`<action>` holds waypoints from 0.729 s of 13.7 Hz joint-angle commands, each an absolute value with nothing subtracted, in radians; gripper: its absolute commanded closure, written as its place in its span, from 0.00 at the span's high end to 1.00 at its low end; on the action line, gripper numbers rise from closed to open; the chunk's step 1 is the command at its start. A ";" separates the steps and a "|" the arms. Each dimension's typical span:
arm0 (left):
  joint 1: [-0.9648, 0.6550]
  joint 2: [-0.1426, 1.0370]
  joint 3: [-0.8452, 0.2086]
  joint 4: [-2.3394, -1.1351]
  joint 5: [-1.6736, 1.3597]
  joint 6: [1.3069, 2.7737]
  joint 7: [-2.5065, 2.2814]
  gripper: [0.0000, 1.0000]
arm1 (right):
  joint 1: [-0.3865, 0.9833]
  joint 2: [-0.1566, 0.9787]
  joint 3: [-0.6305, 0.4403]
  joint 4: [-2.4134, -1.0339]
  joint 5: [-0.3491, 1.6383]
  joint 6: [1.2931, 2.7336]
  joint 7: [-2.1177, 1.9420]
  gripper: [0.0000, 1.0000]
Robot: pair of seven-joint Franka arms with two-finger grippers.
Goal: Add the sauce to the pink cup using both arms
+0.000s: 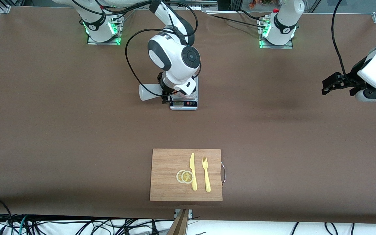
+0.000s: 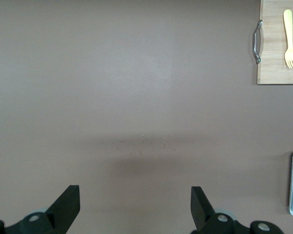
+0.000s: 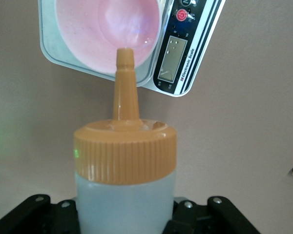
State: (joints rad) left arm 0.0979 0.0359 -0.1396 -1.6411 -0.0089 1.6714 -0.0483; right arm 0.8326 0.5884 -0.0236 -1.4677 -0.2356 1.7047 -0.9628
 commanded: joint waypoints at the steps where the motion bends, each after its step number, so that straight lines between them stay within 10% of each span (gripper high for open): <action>1: 0.106 0.049 -0.143 -1.612 -0.029 1.661 -0.023 1.00 | 0.856 0.589 -0.034 -1.462 -0.256 1.684 -0.940 0.00; 10: 0.106 0.049 -0.143 -1.612 -0.029 1.661 -0.023 1.00 | 0.812 0.586 -0.032 -1.468 -0.180 1.698 -1.034 0.00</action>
